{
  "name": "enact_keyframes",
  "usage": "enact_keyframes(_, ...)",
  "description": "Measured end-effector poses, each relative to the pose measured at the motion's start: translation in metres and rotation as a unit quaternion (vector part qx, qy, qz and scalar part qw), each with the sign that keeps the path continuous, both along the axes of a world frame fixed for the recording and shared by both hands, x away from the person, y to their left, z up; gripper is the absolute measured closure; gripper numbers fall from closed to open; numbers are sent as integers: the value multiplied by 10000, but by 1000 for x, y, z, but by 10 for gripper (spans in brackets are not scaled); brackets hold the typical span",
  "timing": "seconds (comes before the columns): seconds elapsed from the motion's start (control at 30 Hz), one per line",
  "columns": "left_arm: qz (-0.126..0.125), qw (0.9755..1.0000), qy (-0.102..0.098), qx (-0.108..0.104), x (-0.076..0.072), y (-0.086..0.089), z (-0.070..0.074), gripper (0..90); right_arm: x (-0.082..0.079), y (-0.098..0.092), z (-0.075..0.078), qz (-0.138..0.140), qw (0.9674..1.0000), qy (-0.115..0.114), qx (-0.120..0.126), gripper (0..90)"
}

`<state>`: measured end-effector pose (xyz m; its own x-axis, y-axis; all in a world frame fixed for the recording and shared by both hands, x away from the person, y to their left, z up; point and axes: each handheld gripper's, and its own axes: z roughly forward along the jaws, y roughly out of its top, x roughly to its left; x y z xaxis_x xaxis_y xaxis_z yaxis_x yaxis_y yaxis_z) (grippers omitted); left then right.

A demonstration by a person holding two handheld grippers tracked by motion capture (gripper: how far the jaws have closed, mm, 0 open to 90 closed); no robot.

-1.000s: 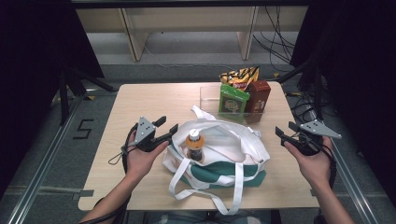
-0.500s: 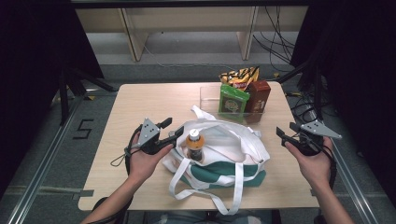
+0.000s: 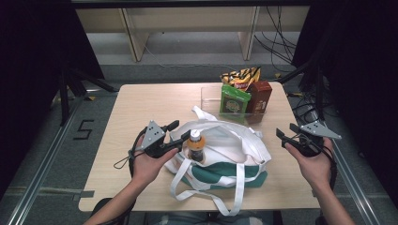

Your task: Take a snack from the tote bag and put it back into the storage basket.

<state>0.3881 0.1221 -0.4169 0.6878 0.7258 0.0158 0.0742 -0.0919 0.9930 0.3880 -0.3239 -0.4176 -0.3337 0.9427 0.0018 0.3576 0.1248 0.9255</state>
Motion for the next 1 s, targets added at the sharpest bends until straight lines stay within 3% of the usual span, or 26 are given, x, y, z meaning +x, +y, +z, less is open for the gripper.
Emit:
enact_keyframes(0.17,-106,9999,56,-8,-1,-5,-2,427,0,3,0,-60,9999,49,135,421)
enact_keyframes(0.43,-210,9996,196,16,-1,-12,-8,433,0,1,-1,24,9999,103,-9,420)
enact_keyframes(0.57,-242,9993,264,47,0,-15,-12,439,1,2,-3,12,10000,1,16,419)
enact_keyframes(0.67,-264,9991,315,42,1,-16,-14,444,0,3,-2,1,9999,112,67,419)
enact_keyframes(0.7,-270,9991,338,43,1,-17,-14,446,2,0,-2,137,9998,114,-32,419)
enact_keyframes(0.9,-326,9986,410,10,3,-20,-17,465,0,1,-2,50,9998,164,-43,419)
enact_keyframes(1.0,-350,9985,425,34,4,-23,-18,474,1,2,-4,27,10000,48,-27,419)
